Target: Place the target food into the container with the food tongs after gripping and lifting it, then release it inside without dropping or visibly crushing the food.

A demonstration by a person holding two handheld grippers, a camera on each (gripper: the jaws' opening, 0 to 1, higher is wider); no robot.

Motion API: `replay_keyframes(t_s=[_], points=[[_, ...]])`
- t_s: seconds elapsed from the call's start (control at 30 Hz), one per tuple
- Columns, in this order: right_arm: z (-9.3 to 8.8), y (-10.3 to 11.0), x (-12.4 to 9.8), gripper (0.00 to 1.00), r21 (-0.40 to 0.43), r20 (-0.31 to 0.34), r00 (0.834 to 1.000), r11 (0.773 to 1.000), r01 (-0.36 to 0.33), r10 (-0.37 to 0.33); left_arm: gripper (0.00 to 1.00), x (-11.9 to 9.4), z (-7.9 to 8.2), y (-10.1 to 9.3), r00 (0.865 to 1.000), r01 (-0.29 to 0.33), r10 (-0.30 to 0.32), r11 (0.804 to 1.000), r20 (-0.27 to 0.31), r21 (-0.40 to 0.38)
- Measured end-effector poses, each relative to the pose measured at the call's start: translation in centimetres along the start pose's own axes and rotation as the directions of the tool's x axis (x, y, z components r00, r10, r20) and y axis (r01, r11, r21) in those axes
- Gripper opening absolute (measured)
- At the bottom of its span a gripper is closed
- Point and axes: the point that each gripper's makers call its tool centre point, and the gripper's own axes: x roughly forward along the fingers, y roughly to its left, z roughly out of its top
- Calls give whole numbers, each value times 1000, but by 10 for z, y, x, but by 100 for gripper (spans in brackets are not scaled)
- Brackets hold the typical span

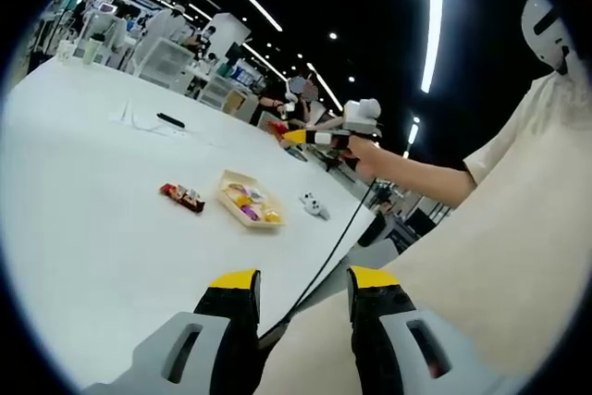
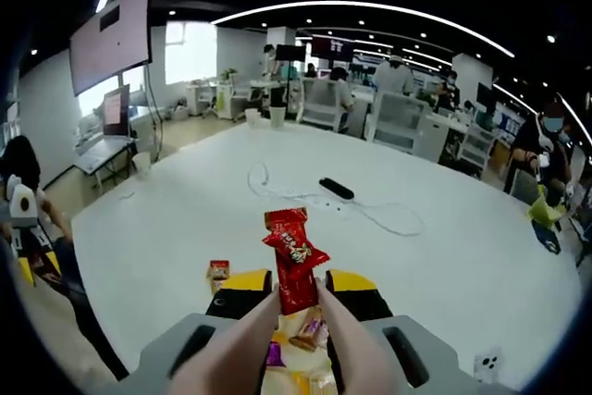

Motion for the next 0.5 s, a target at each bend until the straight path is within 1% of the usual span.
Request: replay_keyframes(t_s=[0.17, 0.5], points=[[0, -2, -2, 22, -5, 0, 1000, 1000, 3, -3, 37, 1, 0, 0, 1000, 2, -2, 1000, -1, 1], [5, -5, -7, 22, -15, 7, 1000, 1000, 9, -9, 37, 3, -1, -3, 1000, 10, -10, 1000, -9, 5]])
